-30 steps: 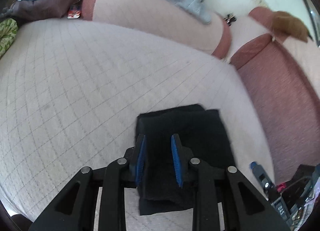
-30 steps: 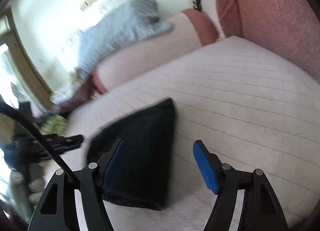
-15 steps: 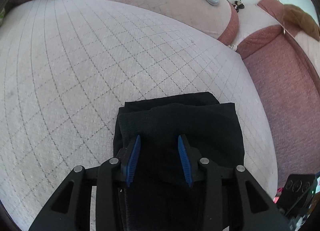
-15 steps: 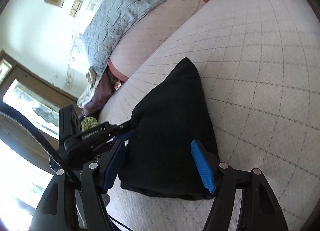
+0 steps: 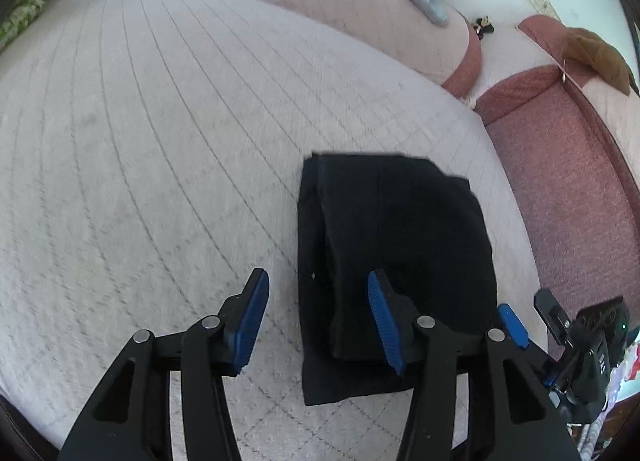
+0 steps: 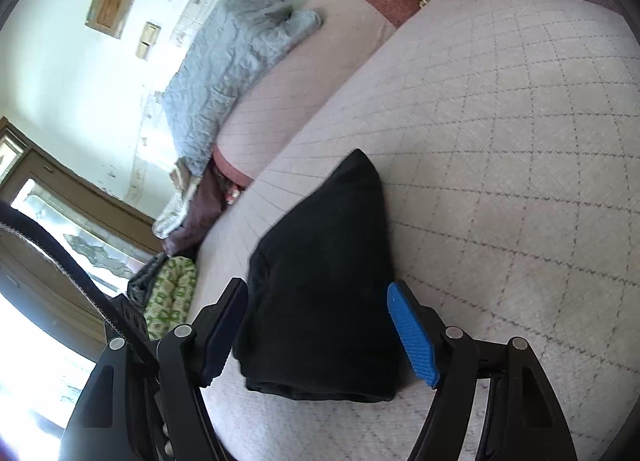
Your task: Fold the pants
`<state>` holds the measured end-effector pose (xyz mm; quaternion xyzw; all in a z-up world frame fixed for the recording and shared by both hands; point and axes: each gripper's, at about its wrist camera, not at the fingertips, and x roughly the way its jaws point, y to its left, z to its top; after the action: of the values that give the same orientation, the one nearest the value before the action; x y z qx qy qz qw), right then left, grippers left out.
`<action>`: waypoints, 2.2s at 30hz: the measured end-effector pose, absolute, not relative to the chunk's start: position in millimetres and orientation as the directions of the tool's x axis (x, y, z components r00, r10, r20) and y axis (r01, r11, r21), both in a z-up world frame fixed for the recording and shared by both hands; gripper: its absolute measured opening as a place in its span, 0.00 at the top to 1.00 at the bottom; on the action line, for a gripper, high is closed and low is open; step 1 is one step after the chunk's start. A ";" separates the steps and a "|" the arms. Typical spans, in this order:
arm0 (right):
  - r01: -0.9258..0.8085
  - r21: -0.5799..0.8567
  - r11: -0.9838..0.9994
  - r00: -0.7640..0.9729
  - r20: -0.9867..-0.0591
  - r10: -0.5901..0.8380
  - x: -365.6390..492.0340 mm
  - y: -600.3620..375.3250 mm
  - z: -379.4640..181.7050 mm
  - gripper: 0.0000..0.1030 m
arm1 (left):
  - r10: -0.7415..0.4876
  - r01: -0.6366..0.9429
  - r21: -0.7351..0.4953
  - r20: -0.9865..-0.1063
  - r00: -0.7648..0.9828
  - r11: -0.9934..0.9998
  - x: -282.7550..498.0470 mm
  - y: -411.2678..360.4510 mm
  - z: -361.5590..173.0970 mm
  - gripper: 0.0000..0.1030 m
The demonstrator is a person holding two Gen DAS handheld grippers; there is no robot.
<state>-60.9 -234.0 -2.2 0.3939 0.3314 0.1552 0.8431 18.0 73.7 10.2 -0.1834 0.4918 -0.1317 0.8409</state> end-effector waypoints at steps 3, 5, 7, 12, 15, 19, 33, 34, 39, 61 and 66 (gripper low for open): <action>0.022 0.746 0.665 0.725 -0.470 0.504 -59.9 -231.7 -5.3 0.24 | -0.453 0.069 -0.483 -0.750 0.482 0.873 24.1 68.2 5.7 0.30; 0.035 0.721 0.692 0.718 -0.500 0.484 -56.1 -230.4 -3.3 0.24 | -0.504 0.077 -0.529 -0.739 0.447 0.845 33.9 63.7 -0.9 0.29; 0.034 0.687 0.726 0.699 -0.535 0.474 -45.1 -228.2 3.8 0.24 | -0.540 0.083 -0.562 -0.728 0.423 0.823 43.0 58.0 -6.7 0.28; 0.017 0.631 0.776 0.604 -0.624 0.495 6.3 -224.3 2.1 0.24 | -0.530 0.115 -0.536 -0.737 0.419 0.836 52.0 39.4 -6.6 0.15; -0.010 0.652 0.758 0.545 -0.631 0.551 37.5 -221.5 -18.0 0.24 | -0.460 0.150 -0.440 -0.784 0.416 0.885 53.9 20.5 -5.9 0.20; -0.038 0.762 0.647 0.521 -0.537 0.663 49.8 -230.6 -31.4 0.49 | -0.446 0.172 -0.413 -0.790 0.421 0.894 49.7 14.5 2.2 0.66; -0.111 0.695 0.710 0.632 -0.502 0.591 89.1 -240.6 17.7 0.46 | -0.427 0.119 -0.422 -0.778 0.461 0.899 126.2 8.8 22.7 0.63; -0.083 0.690 0.719 0.628 -0.523 0.576 95.4 -244.2 8.7 0.34 | -0.398 0.088 -0.403 -0.803 0.443 0.911 136.8 8.3 12.8 0.62; -0.003 0.685 0.728 0.632 -0.563 0.533 96.5 -261.3 -5.3 0.24 | -0.483 0.055 -0.508 -0.773 0.410 0.860 135.2 30.6 7.7 0.61; -0.010 0.818 0.575 0.589 -0.460 0.665 78.1 -237.0 -16.8 0.30 | -0.414 0.047 -0.448 -0.773 0.481 0.893 175.2 23.1 29.9 0.57; -0.061 0.727 0.684 0.652 -0.489 0.579 54.9 -234.0 11.2 0.28 | -0.339 0.059 -0.370 -0.759 0.556 0.927 121.0 43.4 64.2 0.53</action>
<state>54.9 -234.0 11.2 0.3490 0.3708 0.1907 0.8392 121.0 43.4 64.2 -0.1528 0.4573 -0.1147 0.8686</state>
